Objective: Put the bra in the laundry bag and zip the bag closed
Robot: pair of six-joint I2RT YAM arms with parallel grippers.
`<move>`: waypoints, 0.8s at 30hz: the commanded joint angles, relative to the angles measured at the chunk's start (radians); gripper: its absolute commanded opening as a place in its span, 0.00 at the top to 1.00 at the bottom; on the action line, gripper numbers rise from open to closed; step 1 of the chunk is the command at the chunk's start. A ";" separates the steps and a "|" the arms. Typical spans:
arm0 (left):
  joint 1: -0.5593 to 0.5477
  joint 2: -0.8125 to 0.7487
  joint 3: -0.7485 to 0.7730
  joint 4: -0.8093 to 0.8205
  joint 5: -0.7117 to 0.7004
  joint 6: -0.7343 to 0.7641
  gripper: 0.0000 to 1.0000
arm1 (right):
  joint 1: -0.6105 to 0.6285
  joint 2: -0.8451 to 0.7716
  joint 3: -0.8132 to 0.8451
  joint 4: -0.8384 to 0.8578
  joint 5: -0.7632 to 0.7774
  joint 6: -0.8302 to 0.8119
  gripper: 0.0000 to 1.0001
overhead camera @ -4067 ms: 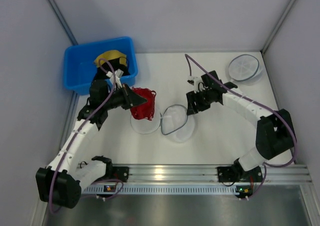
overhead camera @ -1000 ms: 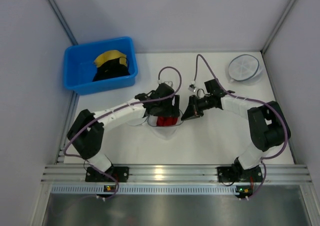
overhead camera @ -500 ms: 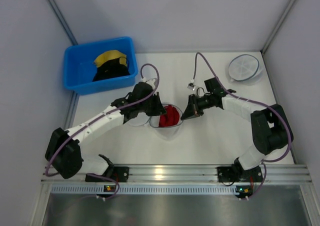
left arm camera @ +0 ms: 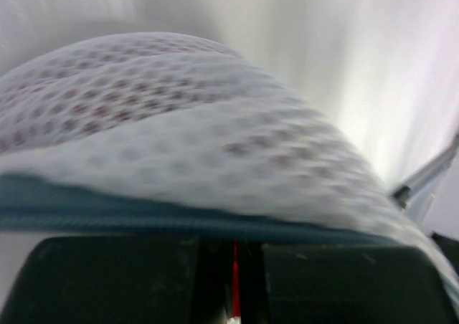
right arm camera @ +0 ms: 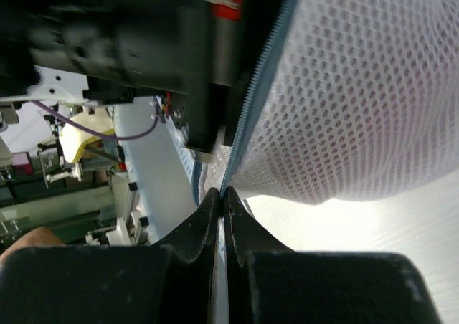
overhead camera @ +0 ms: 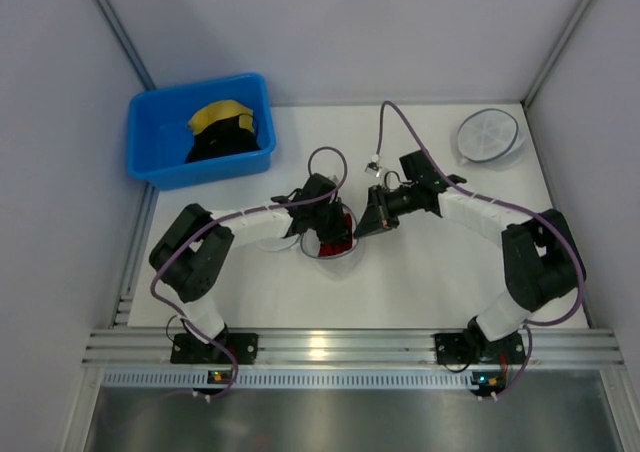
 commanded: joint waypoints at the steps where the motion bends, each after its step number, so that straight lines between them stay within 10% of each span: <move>1: -0.004 0.069 0.048 -0.032 -0.105 -0.044 1.00 | 0.015 -0.051 0.063 0.051 -0.035 0.032 1.00; 6: -0.004 0.035 0.054 -0.058 -0.156 -0.001 0.61 | 0.004 -0.078 0.043 0.051 -0.029 0.052 1.00; 15: 0.011 -0.309 0.151 -0.313 -0.242 0.310 0.51 | -0.059 -0.104 -0.047 -0.026 0.054 -0.080 1.00; 24: 0.346 -0.469 0.017 -0.382 -0.276 0.663 0.38 | -0.073 -0.169 -0.084 -0.052 0.050 -0.105 1.00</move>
